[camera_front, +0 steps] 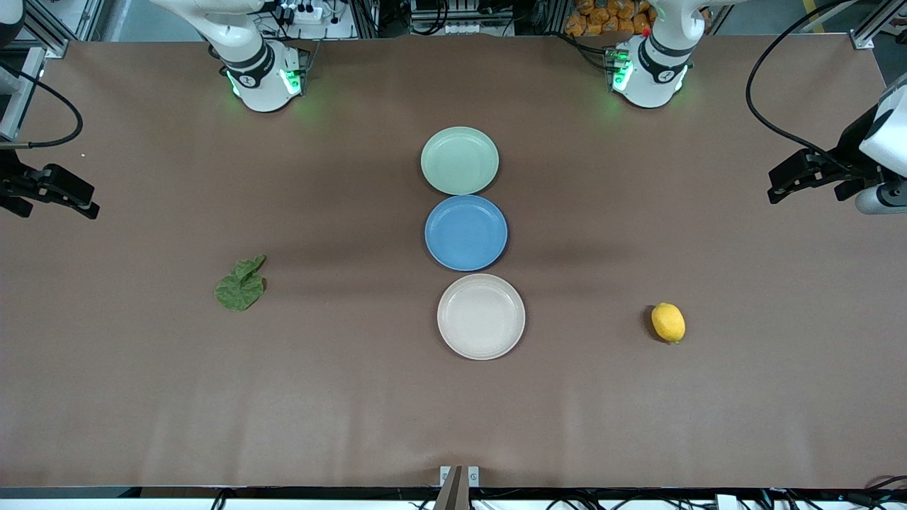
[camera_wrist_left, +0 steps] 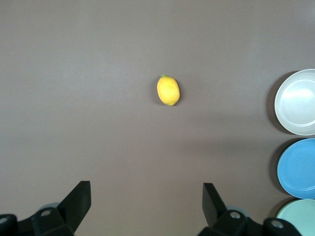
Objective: Place lemon and lettuce in plates
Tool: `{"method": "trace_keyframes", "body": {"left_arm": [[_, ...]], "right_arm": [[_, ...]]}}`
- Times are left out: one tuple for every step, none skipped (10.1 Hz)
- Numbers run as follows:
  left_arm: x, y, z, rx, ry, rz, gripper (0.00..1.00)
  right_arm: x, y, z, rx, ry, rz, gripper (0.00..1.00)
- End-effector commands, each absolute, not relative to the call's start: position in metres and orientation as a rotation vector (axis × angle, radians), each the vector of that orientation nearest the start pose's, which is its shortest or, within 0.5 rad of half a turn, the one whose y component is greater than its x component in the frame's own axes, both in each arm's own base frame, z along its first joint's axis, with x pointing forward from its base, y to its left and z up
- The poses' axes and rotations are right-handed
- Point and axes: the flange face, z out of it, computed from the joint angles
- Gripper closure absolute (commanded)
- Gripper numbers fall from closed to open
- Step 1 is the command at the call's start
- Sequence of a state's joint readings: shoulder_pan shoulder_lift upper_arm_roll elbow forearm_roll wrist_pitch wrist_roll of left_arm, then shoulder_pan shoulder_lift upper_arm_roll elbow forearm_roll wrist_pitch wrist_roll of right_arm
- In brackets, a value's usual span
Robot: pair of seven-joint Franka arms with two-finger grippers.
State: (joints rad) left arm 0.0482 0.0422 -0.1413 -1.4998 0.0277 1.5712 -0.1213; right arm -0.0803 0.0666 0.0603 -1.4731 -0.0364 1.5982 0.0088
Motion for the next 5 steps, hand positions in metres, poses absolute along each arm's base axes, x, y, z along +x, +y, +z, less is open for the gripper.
{"method": "trace_keyframes", "body": {"left_arm": [[0.559,-0.049,0.642,-3.134,-0.022,-0.05,0.0],[0.559,-0.049,0.642,-3.135,-0.022,-0.05,0.0],[0.562,-0.049,0.636,-3.146,-0.02,-0.029,0.0],[0.571,-0.053,0.613,-3.151,-0.012,0.036,0.0],[0.589,-0.052,0.583,-3.145,-0.012,0.074,0.0]], "right_arm": [[0.57,-0.015,0.639,-3.16,0.029,-0.104,0.0],[0.571,-0.014,0.639,-3.159,0.027,-0.104,0.0],[0.57,-0.015,0.639,-3.16,0.029,-0.104,0.0],[0.57,-0.015,0.639,-3.16,0.029,-0.104,0.0],[0.57,-0.015,0.639,-3.16,0.029,-0.099,0.0]]}}
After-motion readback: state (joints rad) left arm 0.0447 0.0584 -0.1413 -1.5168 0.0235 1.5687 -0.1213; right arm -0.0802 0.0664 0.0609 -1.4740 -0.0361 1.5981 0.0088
